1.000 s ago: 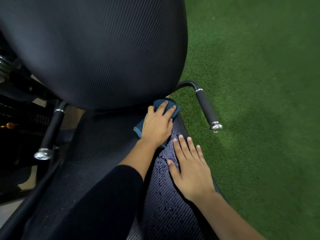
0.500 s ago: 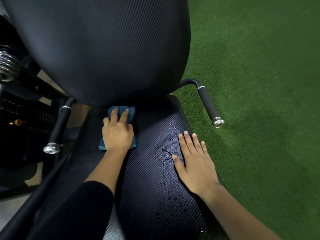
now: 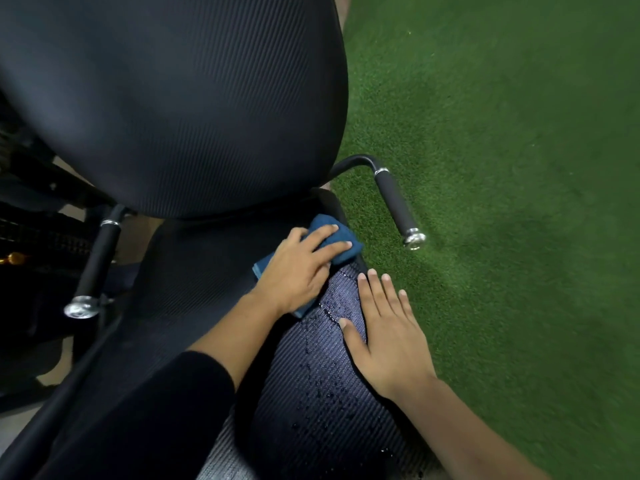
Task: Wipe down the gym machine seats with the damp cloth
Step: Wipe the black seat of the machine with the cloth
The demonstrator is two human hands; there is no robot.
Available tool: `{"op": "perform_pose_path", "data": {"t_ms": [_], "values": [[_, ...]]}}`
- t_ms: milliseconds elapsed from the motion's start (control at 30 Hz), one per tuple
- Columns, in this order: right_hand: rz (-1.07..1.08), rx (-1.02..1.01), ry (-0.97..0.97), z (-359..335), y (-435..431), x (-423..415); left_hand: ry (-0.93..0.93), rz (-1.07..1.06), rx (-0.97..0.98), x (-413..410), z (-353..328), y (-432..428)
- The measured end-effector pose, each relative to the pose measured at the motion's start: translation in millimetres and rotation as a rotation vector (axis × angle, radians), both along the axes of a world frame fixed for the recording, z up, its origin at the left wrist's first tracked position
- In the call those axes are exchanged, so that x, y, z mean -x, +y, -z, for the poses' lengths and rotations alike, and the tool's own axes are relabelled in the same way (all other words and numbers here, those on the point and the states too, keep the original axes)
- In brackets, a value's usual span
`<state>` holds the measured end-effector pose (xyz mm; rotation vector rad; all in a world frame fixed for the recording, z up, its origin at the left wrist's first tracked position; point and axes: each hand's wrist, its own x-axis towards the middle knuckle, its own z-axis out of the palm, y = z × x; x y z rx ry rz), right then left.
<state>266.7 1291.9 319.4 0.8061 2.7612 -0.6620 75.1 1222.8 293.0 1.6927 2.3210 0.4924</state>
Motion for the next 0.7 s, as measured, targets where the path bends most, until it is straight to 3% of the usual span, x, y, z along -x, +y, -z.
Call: {"op": "perform_pose_path", "data": {"t_ms": [267,567,700], "values": [[-0.002,-0.001,0.000,-1,1,-1,0.089,-0.301,0.126,16,9,54],[0.044,-0.033,-0.080,-7,-1,-23,-0.052,0.027,-0.007,-54,-22,-36],[0.044,-0.035,-0.084,-10,-1,-28,-0.001,-0.013,0.006,-35,-16,-18]]}}
